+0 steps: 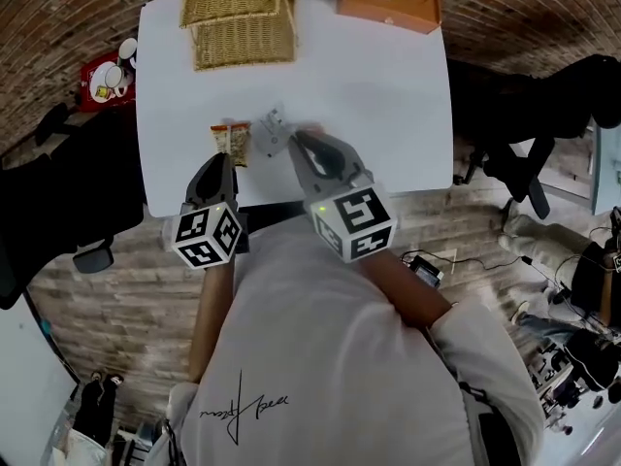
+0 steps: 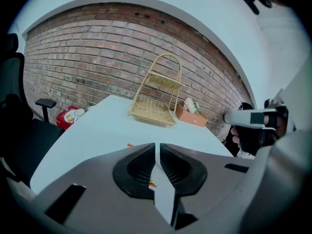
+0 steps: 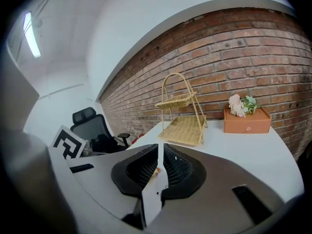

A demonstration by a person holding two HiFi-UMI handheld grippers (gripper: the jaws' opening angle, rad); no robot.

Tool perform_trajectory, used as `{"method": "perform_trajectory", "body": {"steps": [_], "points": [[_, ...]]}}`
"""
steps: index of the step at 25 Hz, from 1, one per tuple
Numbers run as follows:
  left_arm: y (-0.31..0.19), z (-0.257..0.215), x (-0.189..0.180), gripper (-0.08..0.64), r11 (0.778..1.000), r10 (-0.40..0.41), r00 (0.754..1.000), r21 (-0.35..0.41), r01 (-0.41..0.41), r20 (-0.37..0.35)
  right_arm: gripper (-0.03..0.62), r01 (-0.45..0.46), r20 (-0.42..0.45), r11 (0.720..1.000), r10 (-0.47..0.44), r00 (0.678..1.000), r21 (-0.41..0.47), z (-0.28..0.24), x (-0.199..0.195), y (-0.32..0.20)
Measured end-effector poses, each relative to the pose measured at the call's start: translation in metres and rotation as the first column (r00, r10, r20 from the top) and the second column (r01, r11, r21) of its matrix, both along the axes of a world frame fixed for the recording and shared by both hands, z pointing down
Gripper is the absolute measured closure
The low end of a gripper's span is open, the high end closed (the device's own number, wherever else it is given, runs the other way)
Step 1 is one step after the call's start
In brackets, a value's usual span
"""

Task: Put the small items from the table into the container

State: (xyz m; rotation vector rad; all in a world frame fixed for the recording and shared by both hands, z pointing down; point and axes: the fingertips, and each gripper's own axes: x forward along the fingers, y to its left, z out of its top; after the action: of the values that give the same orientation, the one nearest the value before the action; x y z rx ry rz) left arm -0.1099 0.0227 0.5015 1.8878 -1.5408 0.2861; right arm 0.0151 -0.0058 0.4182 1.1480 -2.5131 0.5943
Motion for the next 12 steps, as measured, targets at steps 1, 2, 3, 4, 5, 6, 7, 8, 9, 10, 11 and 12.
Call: {"method": "perform_trajectory", "body": {"steps": [1,2,3,4,5,6,7,8,9,10,11,12], "points": [[0.0,0.003,-0.002,0.549,1.0,-0.003,1.0,-0.007,0.003,0.002,0.571,0.004,-0.001,1.0,-0.004,1.0,-0.001,0.001,-0.002,0.0],[0.0,0.006,-0.003,0.548,1.0,-0.003,1.0,-0.015,0.003,0.004,0.571,0.007,-0.002,1.0,-0.007,1.0,-0.002,0.001,-0.003,-0.001],[0.0,0.01,-0.004,0.538,1.0,0.0,1.0,-0.024,0.001,0.006,0.571,0.008,-0.003,1.0,-0.008,1.0,-0.002,0.002,-0.004,-0.002],[-0.001,0.014,-0.004,0.494,0.999,0.003,1.0,-0.035,-0.003,0.005,0.571,0.008,-0.006,1.0,-0.008,1.0,-0.004,0.003,-0.004,-0.002],[-0.002,0.017,-0.005,0.451,0.999,0.006,1.0,-0.047,-0.006,0.005,0.571,0.006,-0.01,1.0,-0.006,1.0,-0.006,0.004,-0.003,-0.003],[-0.003,0.021,-0.005,0.445,0.998,0.008,1.0,-0.057,-0.008,0.006,0.571,0.003,-0.014,1.0,-0.003,1.0,-0.008,0.005,-0.002,-0.004],[-0.004,0.024,-0.005,0.442,0.998,0.008,1.0,-0.066,-0.007,0.009,0.571,0.001,-0.018,1.0,-0.001,1.0,-0.01,0.005,-0.001,-0.006],[-0.005,0.028,-0.006,0.436,0.997,0.006,1.0,-0.076,-0.005,0.014,0.571,-0.002,-0.021,1.0,0.001,1.0,-0.014,0.006,0.001,-0.007],[-0.004,0.032,-0.008,0.428,0.996,0.004,1.0,-0.089,-0.002,0.019,0.571,-0.005,-0.024,1.0,0.004,1.0,-0.02,0.007,0.003,-0.007],[-0.004,0.036,-0.009,0.423,0.995,0.002,1.0,-0.105,0.001,0.026,0.571,-0.01,-0.027,1.0,0.009,1.0,-0.027,0.008,0.004,-0.007],[-0.005,0.04,-0.011,0.414,0.993,0.003,0.999,-0.12,0.002,0.037,0.571,-0.017,-0.029,0.999,0.016,0.999,-0.034,0.009,0.006,-0.009],[-0.007,0.045,-0.013,0.397,0.991,0.007,0.999,-0.135,0.0,0.051,0.571,-0.025,-0.031,0.999,0.024,0.999,-0.04,0.011,0.008,-0.01]]}}
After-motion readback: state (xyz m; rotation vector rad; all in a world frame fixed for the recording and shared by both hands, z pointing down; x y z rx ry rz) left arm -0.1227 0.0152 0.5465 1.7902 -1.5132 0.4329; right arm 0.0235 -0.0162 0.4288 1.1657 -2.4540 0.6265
